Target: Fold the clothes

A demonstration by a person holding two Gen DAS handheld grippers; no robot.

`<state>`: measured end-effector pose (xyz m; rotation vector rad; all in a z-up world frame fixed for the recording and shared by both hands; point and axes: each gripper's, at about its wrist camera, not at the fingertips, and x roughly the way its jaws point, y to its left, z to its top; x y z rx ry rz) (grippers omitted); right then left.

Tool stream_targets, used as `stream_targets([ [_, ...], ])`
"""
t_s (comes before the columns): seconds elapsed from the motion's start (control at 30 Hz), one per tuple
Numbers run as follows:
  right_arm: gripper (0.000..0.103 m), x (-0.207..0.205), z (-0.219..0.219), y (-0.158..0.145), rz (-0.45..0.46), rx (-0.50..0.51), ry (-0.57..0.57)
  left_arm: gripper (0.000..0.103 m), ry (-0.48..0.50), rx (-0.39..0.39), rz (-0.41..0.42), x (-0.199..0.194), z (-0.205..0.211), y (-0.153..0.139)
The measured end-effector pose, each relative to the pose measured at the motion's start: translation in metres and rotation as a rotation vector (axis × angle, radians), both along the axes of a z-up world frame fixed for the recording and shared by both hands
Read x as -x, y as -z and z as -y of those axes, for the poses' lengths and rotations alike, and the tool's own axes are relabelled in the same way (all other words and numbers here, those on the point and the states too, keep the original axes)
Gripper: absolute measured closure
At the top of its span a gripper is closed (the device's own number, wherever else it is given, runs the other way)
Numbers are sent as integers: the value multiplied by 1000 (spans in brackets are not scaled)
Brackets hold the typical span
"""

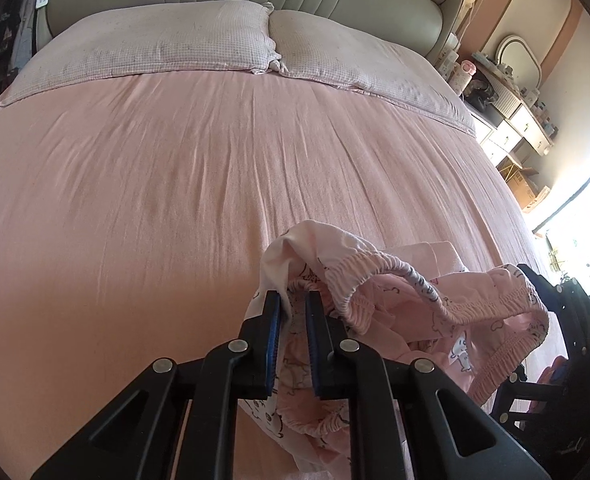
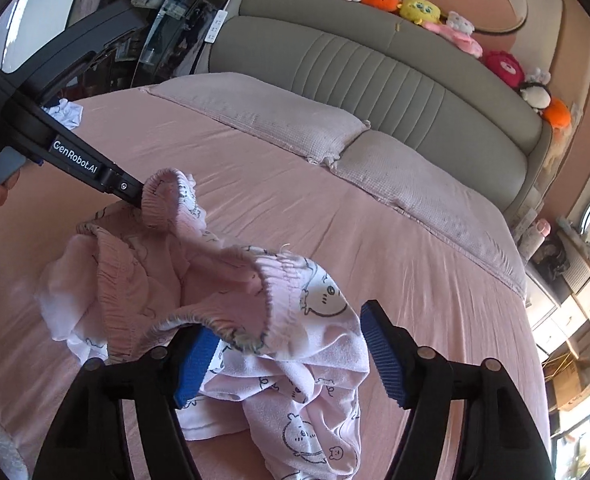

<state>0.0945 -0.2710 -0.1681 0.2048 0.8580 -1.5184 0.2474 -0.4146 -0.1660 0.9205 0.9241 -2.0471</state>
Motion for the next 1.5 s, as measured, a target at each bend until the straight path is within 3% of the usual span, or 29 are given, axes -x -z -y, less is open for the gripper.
stream_targets([
  [0.07, 75, -3, 4, 2, -31, -5, 23, 84, -4, -22, -8, -4, 4, 2],
  [0.13, 82, 2, 7, 1, 2, -12, 37, 45, -1, -7, 21, -6, 4, 2],
  [0.17, 85, 4, 9, -1, 18, -13, 47, 5, 4, 4, 23, -8, 4, 1],
  [0.2, 87, 8, 10, -3, 36, -7, 65, 0, 9, 15, 21, -9, 3, 0],
  [0.33, 95, 25, 12, -22, 142, 29, 143, 0, 27, 40, -50, -14, 3, -8],
  [0.43, 95, 41, 12, -38, 256, 55, 178, 0, 74, 94, -34, -9, -2, -14],
  [0.5, 95, 47, 12, -47, 274, 73, 189, 0, 105, 140, -30, -7, -8, -19],
  [0.67, 95, 50, 7, -66, 246, 129, 204, 0, 118, 267, -101, -10, -24, -35],
  [0.77, 95, 51, 3, -78, 243, 162, 212, 0, 170, 266, -43, 0, -28, -37],
  [0.9, 95, 54, 0, -100, 242, 218, 218, 0, 214, 326, 16, 10, -40, -37],
  [1.1, 95, 60, -9, -139, 270, 327, 222, 0, 284, 341, -36, 17, -50, -42],
  [1.23, 95, 63, -17, -172, 263, 407, 224, 0, 279, 320, -78, 17, -50, -50],
  [1.37, 95, 62, -18, -209, 213, 450, 217, 0, 278, 343, -164, 15, -55, -75],
  [1.5, 95, 56, -19, -245, 141, 476, 203, 0, 324, 466, -205, 23, -76, -108],
])
